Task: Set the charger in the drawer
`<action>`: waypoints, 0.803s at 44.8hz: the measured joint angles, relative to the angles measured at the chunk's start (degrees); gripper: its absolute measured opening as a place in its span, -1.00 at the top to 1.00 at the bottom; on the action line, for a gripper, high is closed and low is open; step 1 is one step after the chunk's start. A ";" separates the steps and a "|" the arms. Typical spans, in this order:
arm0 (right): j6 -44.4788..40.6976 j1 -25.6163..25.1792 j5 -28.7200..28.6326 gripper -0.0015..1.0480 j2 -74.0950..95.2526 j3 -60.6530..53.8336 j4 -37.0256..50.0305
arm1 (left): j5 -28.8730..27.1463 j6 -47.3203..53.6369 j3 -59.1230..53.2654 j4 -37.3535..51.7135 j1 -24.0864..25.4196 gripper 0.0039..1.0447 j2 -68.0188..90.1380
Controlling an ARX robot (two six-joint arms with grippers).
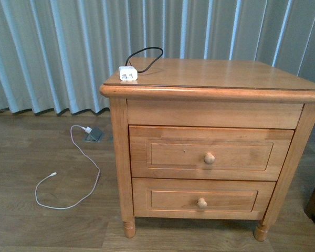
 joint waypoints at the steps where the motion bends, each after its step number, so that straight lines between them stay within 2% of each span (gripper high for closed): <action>1: 0.00 0.00 0.00 -0.84 0.00 0.00 0.00 | -0.02 0.00 0.00 0.00 0.00 -0.89 0.00; 32: 0.00 0.00 0.00 -0.84 0.00 0.00 0.00 | 0.00 0.00 0.00 0.00 0.00 -0.89 0.00; 36: -1.42 -1.88 -8.92 -0.84 1.62 0.76 -2.99 | 0.00 0.00 0.00 0.00 0.00 -0.89 0.00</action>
